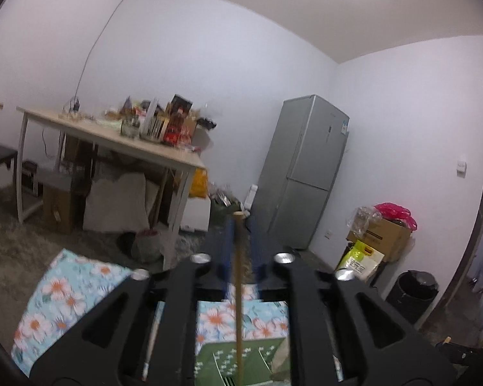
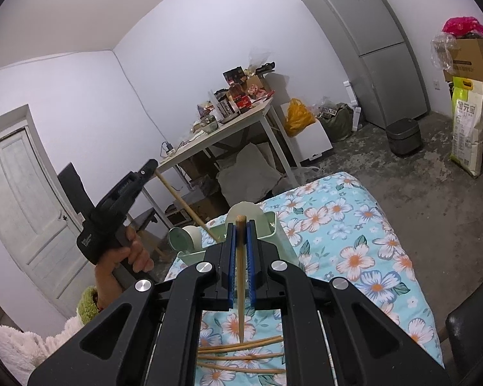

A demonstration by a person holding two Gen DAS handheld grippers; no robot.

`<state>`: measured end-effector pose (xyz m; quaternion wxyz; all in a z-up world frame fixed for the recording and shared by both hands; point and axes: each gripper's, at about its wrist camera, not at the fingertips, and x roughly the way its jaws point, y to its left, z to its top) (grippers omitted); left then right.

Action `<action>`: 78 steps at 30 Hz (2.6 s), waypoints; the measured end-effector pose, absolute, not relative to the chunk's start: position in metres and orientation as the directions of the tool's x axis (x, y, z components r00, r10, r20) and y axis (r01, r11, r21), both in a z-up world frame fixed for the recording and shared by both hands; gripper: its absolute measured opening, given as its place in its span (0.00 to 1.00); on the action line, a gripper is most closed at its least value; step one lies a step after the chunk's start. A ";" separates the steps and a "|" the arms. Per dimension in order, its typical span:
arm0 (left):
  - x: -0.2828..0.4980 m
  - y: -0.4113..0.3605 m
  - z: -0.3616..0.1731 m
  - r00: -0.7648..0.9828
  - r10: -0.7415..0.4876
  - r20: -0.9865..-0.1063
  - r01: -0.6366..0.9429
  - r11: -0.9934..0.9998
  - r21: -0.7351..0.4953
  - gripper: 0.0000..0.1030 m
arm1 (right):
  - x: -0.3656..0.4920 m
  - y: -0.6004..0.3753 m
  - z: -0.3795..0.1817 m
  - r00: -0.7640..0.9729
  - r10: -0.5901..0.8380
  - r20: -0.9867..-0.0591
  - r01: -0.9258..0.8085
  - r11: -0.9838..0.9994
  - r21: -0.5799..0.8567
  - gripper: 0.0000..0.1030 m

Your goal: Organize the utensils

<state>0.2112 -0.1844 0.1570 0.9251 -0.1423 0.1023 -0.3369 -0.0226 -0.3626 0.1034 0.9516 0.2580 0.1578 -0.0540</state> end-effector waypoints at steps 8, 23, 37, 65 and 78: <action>0.204 -0.148 0.160 0.762 -0.641 -0.087 0.575 0.733 -0.363 0.42 | -0.023 -0.355 0.120 0.953 -0.024 -0.301 0.161 0.885 0.437 0.07; 0.149 -0.057 0.124 0.745 -0.621 -0.244 0.535 0.775 -0.338 0.71 | -0.011 -0.338 0.216 0.995 0.050 -0.083 -0.021 0.948 0.317 0.07; 0.118 -0.021 0.051 0.685 -0.579 -0.442 0.477 0.815 -0.328 0.76 | 0.069 -0.335 0.240 0.995 0.038 -0.095 -0.013 0.969 0.246 0.06; 0.126 -0.013 0.036 0.677 -0.553 -0.485 0.428 0.832 -0.353 0.76 | 0.175 -0.332 0.185 0.966 -0.036 -0.256 0.076 0.986 0.151 0.06; 0.120 -0.018 0.038 0.666 -0.565 -0.487 0.432 0.824 -0.366 0.76 | 0.149 -0.333 0.196 0.968 -0.048 -0.245 0.087 0.984 0.154 0.45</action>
